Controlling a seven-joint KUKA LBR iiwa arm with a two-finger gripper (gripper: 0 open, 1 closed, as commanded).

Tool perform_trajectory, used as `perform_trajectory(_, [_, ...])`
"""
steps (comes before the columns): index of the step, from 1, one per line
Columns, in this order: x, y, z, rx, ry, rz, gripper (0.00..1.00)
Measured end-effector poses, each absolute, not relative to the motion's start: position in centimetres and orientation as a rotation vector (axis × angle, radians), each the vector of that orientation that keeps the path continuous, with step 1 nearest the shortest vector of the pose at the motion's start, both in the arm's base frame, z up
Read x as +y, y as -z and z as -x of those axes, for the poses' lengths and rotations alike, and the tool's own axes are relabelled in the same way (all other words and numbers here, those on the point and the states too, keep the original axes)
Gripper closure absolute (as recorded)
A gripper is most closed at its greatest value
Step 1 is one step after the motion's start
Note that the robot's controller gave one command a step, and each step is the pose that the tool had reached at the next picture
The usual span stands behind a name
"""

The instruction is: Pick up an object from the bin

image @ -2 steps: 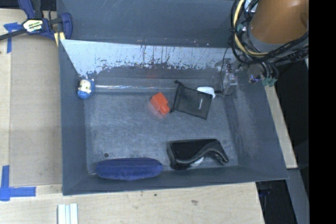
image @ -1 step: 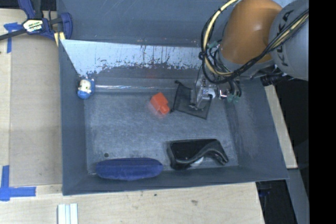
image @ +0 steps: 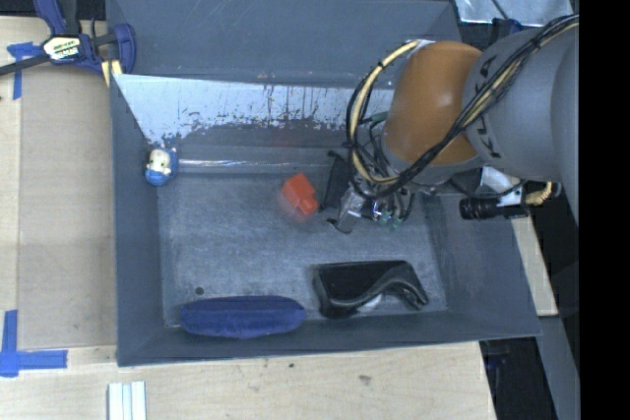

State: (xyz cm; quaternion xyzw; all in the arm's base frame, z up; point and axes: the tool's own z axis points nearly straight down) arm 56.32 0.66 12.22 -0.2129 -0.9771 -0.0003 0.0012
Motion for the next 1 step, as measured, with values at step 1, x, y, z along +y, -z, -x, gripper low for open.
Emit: perform_trajectory(1, [0.56,-12.37,-56.44,-3.071,0.000,0.667,0.00])
